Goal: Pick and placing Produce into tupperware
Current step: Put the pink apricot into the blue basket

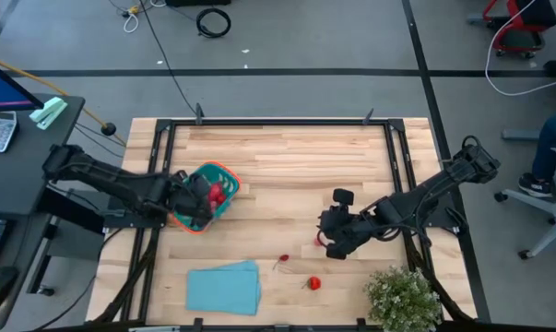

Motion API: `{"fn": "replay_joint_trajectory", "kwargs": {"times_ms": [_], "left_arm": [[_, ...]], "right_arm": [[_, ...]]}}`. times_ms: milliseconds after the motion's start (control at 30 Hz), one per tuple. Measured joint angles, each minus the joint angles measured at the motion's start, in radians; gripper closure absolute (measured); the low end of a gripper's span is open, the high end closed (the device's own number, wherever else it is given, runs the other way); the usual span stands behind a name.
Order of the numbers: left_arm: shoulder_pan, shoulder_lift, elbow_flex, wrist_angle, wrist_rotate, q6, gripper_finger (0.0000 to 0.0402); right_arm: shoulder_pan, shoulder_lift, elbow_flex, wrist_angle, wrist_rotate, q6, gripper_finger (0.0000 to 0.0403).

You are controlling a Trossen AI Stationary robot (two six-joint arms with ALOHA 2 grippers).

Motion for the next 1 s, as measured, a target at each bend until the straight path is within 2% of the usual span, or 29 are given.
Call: {"fn": "replay_joint_trajectory", "kwargs": {"times_ms": [167,233,333,533,667,833,1000], "left_arm": [[0.031,0.0,0.037,0.012,0.001,0.074,0.0178],[0.039,0.0,0.069,0.021,0.001,0.109,0.0169],[0.047,0.0,0.127,0.065,0.0,0.171,0.0163],[0.047,0.0,0.208,0.282,0.0,0.388,0.0171],[0.047,0.001,0.217,0.371,0.001,0.493,0.0181],[0.047,0.003,0.217,0.377,0.001,0.5,0.0191],[0.047,0.009,0.217,0.375,0.001,0.5,0.0195]], "right_arm": [[-0.008,0.024,0.0,0.0,-0.077,0.075,0.0278],[-0.008,0.052,0.0,0.0,-0.124,0.096,0.0272],[-0.008,0.118,0.0,-0.001,-0.14,0.125,0.0257],[-0.026,0.254,0.0,-0.001,-0.237,0.141,0.0215],[-0.033,0.316,0.0,0.001,-0.306,0.163,0.0186],[-0.033,0.372,0.0,0.006,-0.309,0.163,0.0165],[-0.033,0.419,0.0,0.061,-0.303,0.162,0.0163]]}}
